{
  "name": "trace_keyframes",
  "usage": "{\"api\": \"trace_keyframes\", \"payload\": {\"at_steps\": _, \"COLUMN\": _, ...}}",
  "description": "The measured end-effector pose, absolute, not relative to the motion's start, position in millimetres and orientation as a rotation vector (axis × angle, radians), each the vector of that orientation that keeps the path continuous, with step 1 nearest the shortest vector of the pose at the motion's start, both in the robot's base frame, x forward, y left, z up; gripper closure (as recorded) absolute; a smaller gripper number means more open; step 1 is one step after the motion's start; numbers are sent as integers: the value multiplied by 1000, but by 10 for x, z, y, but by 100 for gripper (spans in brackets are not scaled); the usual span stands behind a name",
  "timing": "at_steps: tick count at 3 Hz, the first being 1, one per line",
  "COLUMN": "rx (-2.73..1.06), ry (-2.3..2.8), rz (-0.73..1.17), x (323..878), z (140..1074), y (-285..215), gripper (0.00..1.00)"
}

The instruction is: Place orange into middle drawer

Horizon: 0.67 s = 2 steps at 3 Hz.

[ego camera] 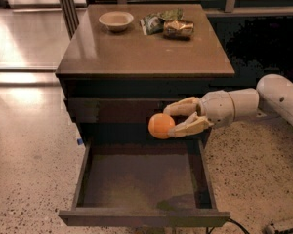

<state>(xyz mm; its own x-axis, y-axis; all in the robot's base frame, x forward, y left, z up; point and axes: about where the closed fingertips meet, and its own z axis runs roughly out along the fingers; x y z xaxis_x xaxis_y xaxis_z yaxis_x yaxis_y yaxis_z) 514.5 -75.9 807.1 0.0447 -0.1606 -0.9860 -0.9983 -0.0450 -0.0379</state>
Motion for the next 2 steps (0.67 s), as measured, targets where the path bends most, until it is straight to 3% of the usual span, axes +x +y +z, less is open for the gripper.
{"api": "trace_keyframes", "payload": {"at_steps": 2, "rx": -1368, "ry": 1384, "rz": 1061, "x": 5496, "z": 7356, "y": -643, "gripper": 100}}
